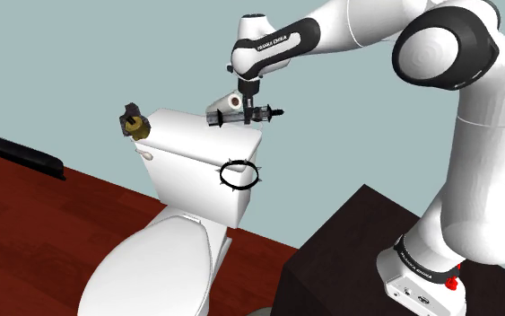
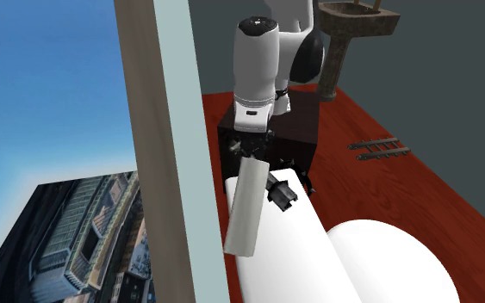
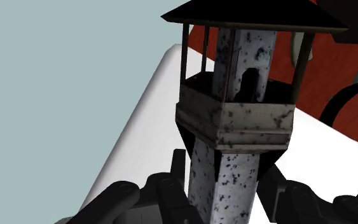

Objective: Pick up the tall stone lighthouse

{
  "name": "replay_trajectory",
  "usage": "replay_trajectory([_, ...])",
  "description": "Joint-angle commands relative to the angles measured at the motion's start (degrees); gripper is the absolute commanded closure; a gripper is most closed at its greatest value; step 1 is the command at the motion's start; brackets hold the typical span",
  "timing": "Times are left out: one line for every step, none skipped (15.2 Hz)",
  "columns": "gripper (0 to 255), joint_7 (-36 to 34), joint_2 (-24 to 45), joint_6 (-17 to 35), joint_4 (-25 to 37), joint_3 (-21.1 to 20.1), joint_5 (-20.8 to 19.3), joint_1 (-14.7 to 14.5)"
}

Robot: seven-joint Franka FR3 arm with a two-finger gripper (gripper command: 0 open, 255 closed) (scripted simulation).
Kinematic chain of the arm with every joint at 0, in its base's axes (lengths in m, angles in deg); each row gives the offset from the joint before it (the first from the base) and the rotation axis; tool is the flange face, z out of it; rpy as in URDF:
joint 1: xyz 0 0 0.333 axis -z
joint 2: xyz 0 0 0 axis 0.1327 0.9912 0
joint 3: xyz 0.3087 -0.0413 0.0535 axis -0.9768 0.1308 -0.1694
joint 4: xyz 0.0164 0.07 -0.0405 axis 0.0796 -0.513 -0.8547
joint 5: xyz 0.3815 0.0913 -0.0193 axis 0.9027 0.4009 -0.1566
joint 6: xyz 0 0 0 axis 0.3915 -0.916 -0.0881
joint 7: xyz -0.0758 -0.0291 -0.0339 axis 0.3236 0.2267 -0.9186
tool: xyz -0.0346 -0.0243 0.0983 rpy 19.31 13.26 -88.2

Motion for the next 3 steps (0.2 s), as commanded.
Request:
replay_trajectory([255,0.0,-0.3,-1.4,1.1,0.0,-0.1,0.0])
replay_trajectory([255,-0.1,-0.4,-1.5,1.2,0.0,-0.1,0.0])
replay_trajectory([255,-0.1,-0.4,-1.5,1.2,0.0,-0.1,0.0])
